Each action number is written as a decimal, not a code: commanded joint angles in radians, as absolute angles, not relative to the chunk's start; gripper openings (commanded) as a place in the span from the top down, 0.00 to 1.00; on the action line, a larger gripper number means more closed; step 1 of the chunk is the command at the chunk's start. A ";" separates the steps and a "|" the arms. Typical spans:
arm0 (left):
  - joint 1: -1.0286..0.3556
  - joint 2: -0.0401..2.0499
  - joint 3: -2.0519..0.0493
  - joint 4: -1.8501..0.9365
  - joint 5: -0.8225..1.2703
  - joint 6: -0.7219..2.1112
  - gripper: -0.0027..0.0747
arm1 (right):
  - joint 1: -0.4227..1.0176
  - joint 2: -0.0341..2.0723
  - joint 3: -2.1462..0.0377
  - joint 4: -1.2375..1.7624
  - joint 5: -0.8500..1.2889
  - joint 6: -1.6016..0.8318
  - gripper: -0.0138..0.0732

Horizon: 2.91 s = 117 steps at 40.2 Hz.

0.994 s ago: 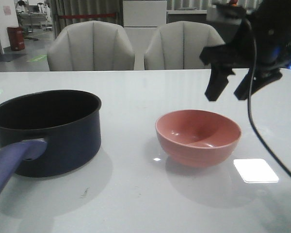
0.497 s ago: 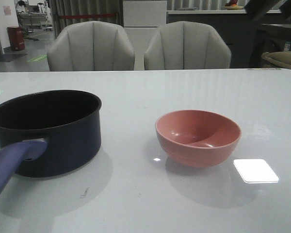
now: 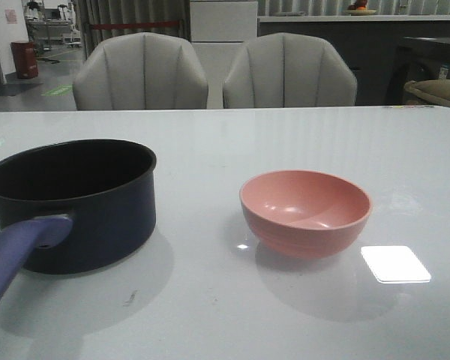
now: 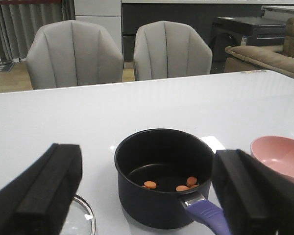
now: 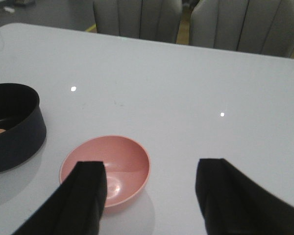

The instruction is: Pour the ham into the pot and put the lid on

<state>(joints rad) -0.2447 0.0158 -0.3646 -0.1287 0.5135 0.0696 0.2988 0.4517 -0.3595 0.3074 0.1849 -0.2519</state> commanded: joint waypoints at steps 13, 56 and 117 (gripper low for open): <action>-0.244 0.030 -0.392 -0.141 0.431 0.069 0.21 | 0.299 0.295 -0.225 0.318 -0.020 -0.257 0.43; -0.028 0.748 -0.727 0.088 0.564 -0.253 0.07 | 0.299 0.295 -0.225 0.318 0.000 -0.257 0.67; 0.194 1.737 -1.261 -0.030 0.940 -0.088 0.07 | 0.299 0.295 -0.225 0.318 0.000 -0.257 0.67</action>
<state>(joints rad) 0.1931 1.7736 -1.2295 -0.0144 0.9554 -0.1115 0.2988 0.2914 -0.1966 0.3118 0.0807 -0.2519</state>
